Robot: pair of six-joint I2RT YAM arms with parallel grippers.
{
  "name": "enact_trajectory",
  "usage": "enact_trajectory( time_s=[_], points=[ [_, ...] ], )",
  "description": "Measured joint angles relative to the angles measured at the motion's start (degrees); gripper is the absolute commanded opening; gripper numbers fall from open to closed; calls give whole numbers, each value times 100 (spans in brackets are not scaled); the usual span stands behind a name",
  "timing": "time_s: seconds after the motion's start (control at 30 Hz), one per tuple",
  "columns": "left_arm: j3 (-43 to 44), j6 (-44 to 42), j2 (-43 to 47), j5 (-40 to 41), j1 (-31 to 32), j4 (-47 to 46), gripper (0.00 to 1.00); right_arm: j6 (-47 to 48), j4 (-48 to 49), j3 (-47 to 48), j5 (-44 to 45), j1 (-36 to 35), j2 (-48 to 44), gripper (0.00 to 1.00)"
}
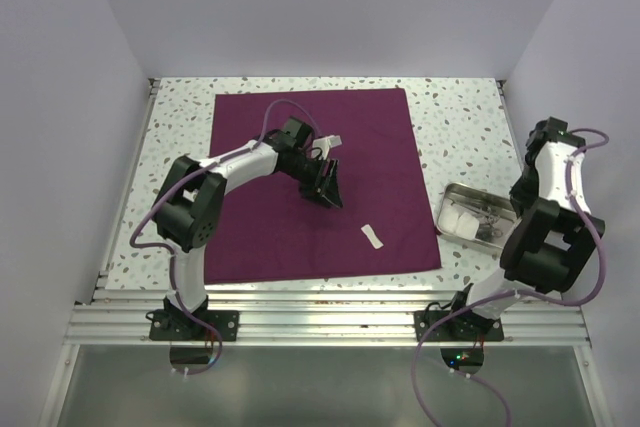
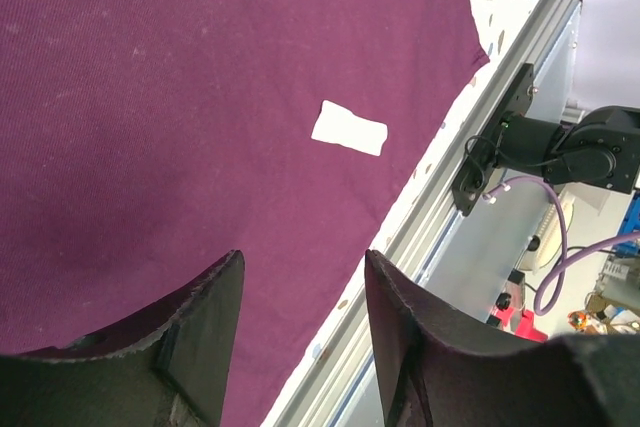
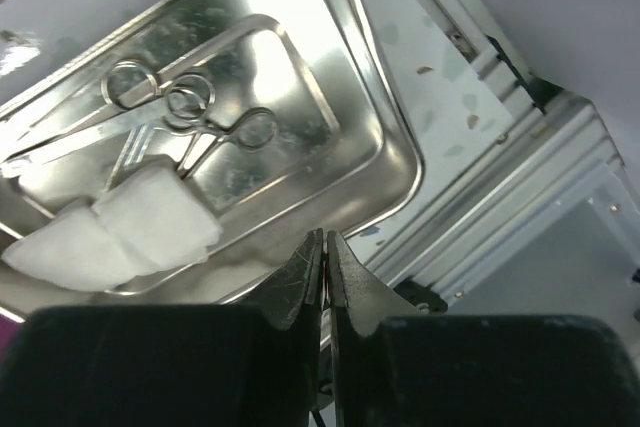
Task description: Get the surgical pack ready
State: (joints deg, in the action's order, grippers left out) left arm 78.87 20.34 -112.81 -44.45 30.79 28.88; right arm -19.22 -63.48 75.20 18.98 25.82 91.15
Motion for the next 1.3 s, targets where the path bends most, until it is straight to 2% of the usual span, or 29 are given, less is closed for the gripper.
enact_trajectory(
  time_s=[0.13, 0.17, 0.23, 0.47, 0.63, 0.8, 0.93, 1.3],
  points=[
    [33, -46, -2, 81, 83, 101, 59, 17, -260, -13, 437, -109, 227, 41],
    [52, -50, -2, 90, 131, 118, 59, 13, -280, -55, 496, -173, 289, 54],
    [111, -63, -2, 103, 258, 162, 62, -2, -332, -149, 560, -350, 323, 59],
    [420, -138, -63, 101, 619, 232, 64, -28, -426, -160, 201, -1062, -39, 62],
    [717, -125, -367, 138, 831, 258, 64, -155, -203, -232, -898, -1727, -769, 62],
    [944, -35, -798, 168, 1034, 385, 61, -236, 116, -780, -2031, -2249, -1287, 62],
    [1021, 31, -975, 212, 1078, 566, 56, -234, 264, -1150, -2599, -2369, -1331, 62],
    [1202, 332, -1150, 367, 1078, 898, 54, -195, 660, -1405, -3224, -2487, -1377, 62]
  ],
)
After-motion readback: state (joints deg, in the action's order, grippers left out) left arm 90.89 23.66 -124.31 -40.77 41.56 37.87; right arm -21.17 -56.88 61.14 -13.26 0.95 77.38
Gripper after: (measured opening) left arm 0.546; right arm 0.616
